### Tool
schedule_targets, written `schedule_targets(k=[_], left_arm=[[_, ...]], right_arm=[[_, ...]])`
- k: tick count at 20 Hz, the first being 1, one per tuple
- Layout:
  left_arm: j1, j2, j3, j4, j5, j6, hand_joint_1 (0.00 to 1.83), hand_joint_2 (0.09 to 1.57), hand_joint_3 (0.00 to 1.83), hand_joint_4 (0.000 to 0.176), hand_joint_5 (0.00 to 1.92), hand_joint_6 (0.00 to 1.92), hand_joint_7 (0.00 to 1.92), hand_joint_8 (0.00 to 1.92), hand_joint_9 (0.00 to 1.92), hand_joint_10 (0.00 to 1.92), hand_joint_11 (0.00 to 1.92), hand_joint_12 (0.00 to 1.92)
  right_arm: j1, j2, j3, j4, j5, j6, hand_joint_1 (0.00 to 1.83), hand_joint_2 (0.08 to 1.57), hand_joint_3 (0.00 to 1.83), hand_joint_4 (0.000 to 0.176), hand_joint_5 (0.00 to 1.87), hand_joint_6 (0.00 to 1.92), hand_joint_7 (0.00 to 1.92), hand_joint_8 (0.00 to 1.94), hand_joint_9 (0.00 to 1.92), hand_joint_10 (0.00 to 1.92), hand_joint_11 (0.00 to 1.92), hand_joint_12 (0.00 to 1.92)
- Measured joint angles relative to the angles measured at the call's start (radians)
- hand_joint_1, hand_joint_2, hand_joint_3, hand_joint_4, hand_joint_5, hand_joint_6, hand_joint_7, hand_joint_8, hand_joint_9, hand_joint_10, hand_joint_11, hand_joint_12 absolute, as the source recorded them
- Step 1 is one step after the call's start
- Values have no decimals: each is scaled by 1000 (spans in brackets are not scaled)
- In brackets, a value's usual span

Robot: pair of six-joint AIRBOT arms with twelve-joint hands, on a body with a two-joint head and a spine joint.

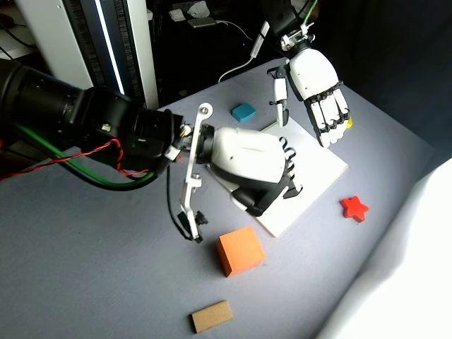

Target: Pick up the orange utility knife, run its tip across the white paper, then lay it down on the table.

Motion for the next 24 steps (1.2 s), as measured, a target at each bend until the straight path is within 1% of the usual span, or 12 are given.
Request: schedule_targets(k=[2,4,6,10,11,13,14,16,17,19,22,24], left_arm=[[0,0,0,1,-2,0,419,1308,3,14,63,1,145,0,159,0,0,689],[0,0,0,3,-2,0,423,1302,0,15,79,4,152,2,181,6,0,696],[0,0,0,3,-3,0,437,1295,0,15,86,5,167,5,185,5,0,685],[0,0,0,3,-3,0,424,1308,2,15,77,1,156,0,168,1,0,617],[0,0,0,3,-3,0,424,1307,2,17,77,1,157,2,169,2,0,610],[0,0,0,3,-3,0,450,1296,0,18,94,5,166,2,181,5,0,679],[0,0,0,5,-3,0,462,1292,0,17,101,6,167,2,183,5,0,675],[0,0,0,4,-3,0,457,1297,0,9,95,2,147,0,199,10,0,688],[0,0,0,4,-3,0,462,1295,0,10,100,3,163,4,205,10,0,710],[3,0,0,1,-6,0,447,1302,1,13,100,1,168,2,173,1,0,673],[3,0,0,5,-5,0,455,1299,0,11,92,0,159,0,177,2,0,699],[3,0,0,5,-5,0,434,1300,0,12,102,4,170,5,181,5,0,710]], right_arm=[[20,15,-8,123,128,19,1550,1347,0,176,1428,1921,1655,1941,1752,1921,1831,1921],[27,19,-6,283,211,-43,1550,1354,0,176,1421,1921,1667,1941,1762,1921,1839,1921],[57,21,5,468,301,-165,1559,1350,0,176,1456,1921,1664,1941,1758,1921,1838,1921],[97,16,40,572,452,-292,1543,1364,0,176,1446,1921,1655,1941,1749,1921,1827,1921],[110,13,71,737,562,-466,1548,1366,0,176,1433,1921,1646,1941,1749,1921,1825,1921],[130,13,104,898,700,-678,1547,1358,0,176,1425,1921,1643,1941,1745,1921,1824,1921],[132,13,119,1033,759,-887,1543,1356,0,176,1405,1921,1645,1941,1747,1921,1826,1921],[109,-1,151,1209,801,-1224,1523,1373,0,176,1427,1921,1667,1941,1766,1921,1851,1921],[100,-11,163,1210,784,-1340,1522,1370,0,176,1431,1921,1667,1941,1766,1921,1850,1921],[52,-19,168,1269,643,-1545,1543,1365,0,176,1418,1921,1644,1941,1750,1921,1825,1921],[24,-32,169,1386,484,-1767,1543,1361,0,176,1414,1921,1643,1941,1746,1921,1825,1921],[24,-44,169,1402,431,-1792,1542,1358,0,176,1424,1921,1648,1941,1748,1921,1827,1921]])
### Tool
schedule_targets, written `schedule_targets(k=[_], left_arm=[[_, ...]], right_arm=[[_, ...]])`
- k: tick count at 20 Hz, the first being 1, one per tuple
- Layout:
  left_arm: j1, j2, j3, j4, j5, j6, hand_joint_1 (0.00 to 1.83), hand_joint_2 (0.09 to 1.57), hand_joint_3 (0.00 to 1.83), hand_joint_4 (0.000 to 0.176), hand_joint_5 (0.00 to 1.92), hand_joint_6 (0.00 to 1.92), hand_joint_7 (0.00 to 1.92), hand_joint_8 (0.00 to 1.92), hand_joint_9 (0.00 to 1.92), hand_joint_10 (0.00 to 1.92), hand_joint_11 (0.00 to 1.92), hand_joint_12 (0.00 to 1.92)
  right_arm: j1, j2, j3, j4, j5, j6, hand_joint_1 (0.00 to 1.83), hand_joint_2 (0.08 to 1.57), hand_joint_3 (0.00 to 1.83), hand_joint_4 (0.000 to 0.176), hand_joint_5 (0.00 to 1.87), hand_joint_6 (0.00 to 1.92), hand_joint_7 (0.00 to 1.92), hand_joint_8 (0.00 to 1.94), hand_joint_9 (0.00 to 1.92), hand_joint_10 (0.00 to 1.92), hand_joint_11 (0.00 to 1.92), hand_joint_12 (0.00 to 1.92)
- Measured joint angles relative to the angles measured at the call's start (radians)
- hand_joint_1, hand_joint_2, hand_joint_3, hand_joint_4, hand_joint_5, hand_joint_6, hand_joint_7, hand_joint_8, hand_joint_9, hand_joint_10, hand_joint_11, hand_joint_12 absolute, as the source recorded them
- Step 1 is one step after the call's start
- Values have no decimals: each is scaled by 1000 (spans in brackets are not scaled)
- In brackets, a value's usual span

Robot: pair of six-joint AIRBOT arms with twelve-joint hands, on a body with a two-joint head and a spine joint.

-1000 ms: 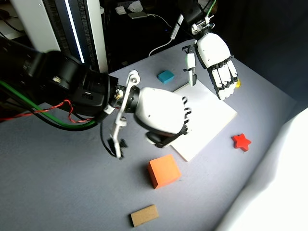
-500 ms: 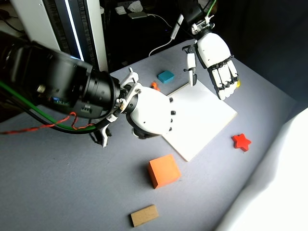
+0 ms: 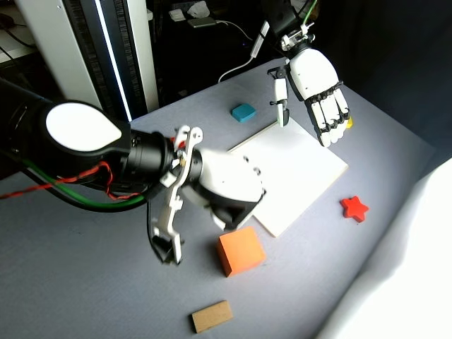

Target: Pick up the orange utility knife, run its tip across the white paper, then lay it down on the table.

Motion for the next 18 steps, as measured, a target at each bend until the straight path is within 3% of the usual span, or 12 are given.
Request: schedule_targets(k=[1,4,6,7,8,10,11,14,16,18], left_arm=[[0,0,0,-4,0,0,442,1298,0,11,108,5,172,3,180,3,0,686],[0,0,0,-2,0,0,418,1302,2,16,94,0,172,1,184,4,0,665],[1,0,0,-5,-1,0,409,1307,4,16,89,0,159,0,177,1,0,660],[1,0,0,-6,-1,0,413,1308,3,18,83,2,154,0,175,0,0,638],[1,0,0,-3,-1,0,440,1297,0,18,105,7,184,7,198,8,0,689],[1,0,0,-2,-1,0,419,1305,2,13,110,6,187,4,193,3,0,686],[3,0,0,-1,-1,0,419,1305,2,13,110,6,187,4,193,3,0,686],[3,0,0,-2,-1,0,414,1309,2,12,113,1,171,0,189,0,0,678],[3,0,0,-2,-1,0,413,1306,1,13,118,2,177,2,191,1,0,695],[11,0,0,-2,-3,0,430,1303,0,12,117,5,167,2,186,3,0,663]], right_arm=[[0,-19,8,45,-9,-78,1526,1366,0,176,1422,1921,1642,1941,1742,1921,1821,1921],[0,-65,58,368,48,-558,1536,1364,0,176,1398,1921,1639,1941,1743,1921,1826,1921],[-3,-68,61,500,57,-731,1531,1361,0,176,1395,1921,1635,1941,1742,1921,1826,1921],[-21,-73,61,624,77,-919,1536,1355,0,176,1418,1921,1638,1941,1739,1921,1823,1921],[-57,-83,62,825,118,-1186,1527,1367,0,176,1422,1921,1638,1941,1738,1921,1821,1921],[-114,-118,77,1037,194,-1473,1521,1373,0,176,1402,1921,1645,1941,1745,1921,1828,1921],[-129,-134,87,1042,235,-1516,1521,1373,0,176,1402,1921,1645,1941,1745,1921,1828,1921],[-151,-210,153,1040,507,-1654,1526,1365,0,176,1445,1921,1643,1941,1748,1921,1830,1921],[-151,-241,180,1026,612,-1688,1515,1365,0,176,1431,1921,1636,1941,1741,1921,1824,1921],[-165,-274,222,930,727,-1705,1504,1375,0,176,1415,1921,1626,1941,1734,1921,1820,1921]])
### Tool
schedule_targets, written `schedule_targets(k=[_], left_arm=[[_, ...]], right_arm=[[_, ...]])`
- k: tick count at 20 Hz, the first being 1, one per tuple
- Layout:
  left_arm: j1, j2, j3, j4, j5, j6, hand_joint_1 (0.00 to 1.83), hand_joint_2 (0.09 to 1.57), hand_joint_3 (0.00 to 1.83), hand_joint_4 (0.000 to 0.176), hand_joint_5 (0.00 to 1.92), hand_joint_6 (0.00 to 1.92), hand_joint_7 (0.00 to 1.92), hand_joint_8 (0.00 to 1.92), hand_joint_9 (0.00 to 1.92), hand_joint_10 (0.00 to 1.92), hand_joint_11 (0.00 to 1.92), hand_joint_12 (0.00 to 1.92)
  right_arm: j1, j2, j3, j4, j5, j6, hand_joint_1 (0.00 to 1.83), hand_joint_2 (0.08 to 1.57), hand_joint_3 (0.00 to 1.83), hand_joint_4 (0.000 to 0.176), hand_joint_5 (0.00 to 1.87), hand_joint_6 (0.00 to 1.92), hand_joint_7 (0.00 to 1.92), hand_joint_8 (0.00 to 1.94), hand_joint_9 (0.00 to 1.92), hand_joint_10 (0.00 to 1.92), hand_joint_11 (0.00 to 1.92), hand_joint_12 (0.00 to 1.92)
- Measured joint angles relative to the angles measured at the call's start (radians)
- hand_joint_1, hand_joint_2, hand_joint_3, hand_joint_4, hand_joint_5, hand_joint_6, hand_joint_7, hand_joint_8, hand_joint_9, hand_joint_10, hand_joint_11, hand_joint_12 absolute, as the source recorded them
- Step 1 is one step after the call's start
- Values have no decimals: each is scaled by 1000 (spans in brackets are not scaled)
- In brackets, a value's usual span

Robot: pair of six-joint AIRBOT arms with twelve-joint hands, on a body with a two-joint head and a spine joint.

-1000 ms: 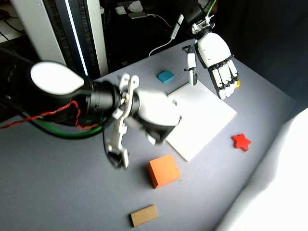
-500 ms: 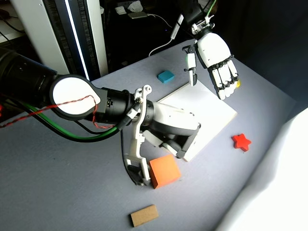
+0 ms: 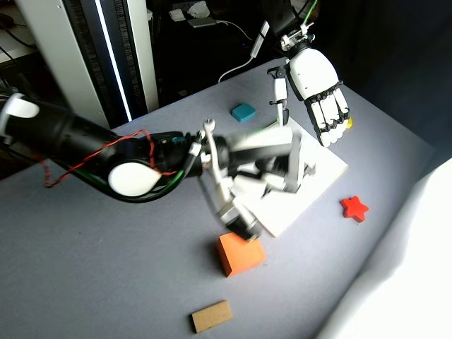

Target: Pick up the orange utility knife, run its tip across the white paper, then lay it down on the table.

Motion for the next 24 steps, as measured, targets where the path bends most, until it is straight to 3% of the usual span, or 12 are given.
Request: schedule_targets(k=[3,8,13,18,24], left_arm=[[0,0,0,3,0,0,410,1307,1,13,129,4,178,1,186,1,0,672],[0,0,0,0,0,0,438,1301,0,8,125,5,165,1,170,0,0,634],[0,-5,1,2,1,0,415,1306,1,9,109,0,161,0,166,0,0,632],[0,-5,1,1,0,0,420,1299,0,10,126,6,196,3,197,5,0,673],[0,-5,1,1,0,-1,442,1294,0,12,124,1,174,0,185,3,0,693]], right_arm=[[-32,-37,32,-165,63,2,1503,1357,0,176,1402,1921,1608,1941,1719,1921,1808,1921],[-53,-79,95,-296,166,25,1519,1354,0,176,1404,1921,1615,1941,1725,1921,1809,1921],[-70,-104,135,-375,166,32,1511,1360,0,176,1413,1921,1620,1941,1727,1921,1809,1921],[-80,-138,219,-373,181,54,1528,1362,0,176,1445,1921,1628,1941,1738,1921,1833,1921],[-105,-122,226,-384,230,51,1528,1364,0,176,1433,1921,1615,1941,1726,1921,1818,1921]])
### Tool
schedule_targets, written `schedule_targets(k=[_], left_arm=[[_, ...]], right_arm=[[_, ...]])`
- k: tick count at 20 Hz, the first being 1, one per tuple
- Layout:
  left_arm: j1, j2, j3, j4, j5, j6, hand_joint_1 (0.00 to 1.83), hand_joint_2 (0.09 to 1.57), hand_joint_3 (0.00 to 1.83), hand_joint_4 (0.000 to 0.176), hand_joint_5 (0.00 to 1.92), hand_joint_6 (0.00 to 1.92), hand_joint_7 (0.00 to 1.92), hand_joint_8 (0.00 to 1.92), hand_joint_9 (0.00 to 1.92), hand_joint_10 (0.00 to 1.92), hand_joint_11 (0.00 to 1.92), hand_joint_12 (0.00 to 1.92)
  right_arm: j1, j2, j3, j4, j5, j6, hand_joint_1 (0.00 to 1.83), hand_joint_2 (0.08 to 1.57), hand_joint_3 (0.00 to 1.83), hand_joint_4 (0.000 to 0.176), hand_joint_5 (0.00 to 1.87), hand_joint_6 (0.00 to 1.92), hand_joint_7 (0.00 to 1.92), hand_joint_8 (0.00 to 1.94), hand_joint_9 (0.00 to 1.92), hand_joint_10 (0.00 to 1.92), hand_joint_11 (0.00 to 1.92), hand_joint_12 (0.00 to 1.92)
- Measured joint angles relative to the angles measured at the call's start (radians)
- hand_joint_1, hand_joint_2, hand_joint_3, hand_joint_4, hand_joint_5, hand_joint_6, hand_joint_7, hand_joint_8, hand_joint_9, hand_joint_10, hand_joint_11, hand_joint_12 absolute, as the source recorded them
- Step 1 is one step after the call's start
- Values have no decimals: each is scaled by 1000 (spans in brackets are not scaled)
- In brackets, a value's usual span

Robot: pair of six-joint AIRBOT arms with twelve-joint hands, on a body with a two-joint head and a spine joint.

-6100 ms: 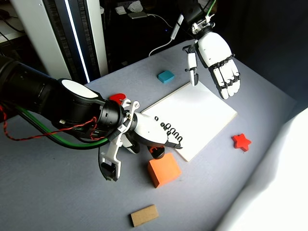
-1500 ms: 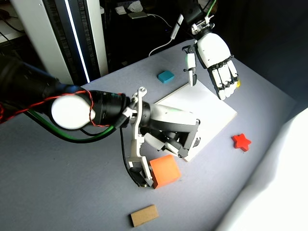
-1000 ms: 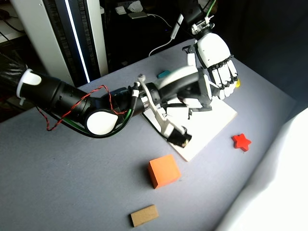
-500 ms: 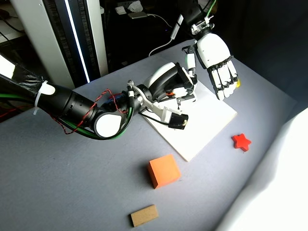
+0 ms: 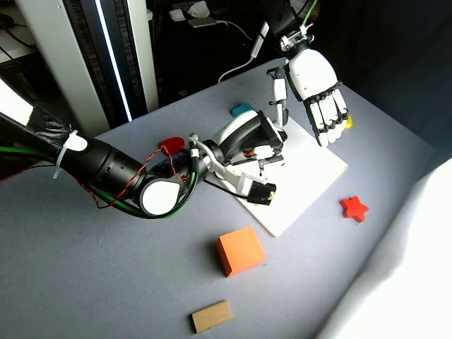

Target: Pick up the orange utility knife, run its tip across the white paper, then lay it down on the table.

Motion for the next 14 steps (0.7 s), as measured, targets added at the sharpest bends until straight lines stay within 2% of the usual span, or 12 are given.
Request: schedule_targets(k=[5,11,14], left_arm=[[0,0,0,-2,0,0,422,1296,0,11,129,5,185,5,194,6,0,709],[0,0,0,0,0,-1,450,1299,0,14,119,3,181,1,172,4,0,612],[0,0,0,0,0,-3,486,1289,0,8,118,3,187,5,192,7,0,734]], right_arm=[[-26,45,-2,-2,51,4,1527,1357,0,176,1469,1921,1633,1941,1738,1921,1821,1921],[-37,100,-11,-21,79,23,1512,1360,0,176,1435,1921,1620,1941,1730,1921,1816,1921],[-37,145,-30,-31,79,33,1522,1359,0,176,1452,1921,1626,1941,1726,1921,1813,1921]])
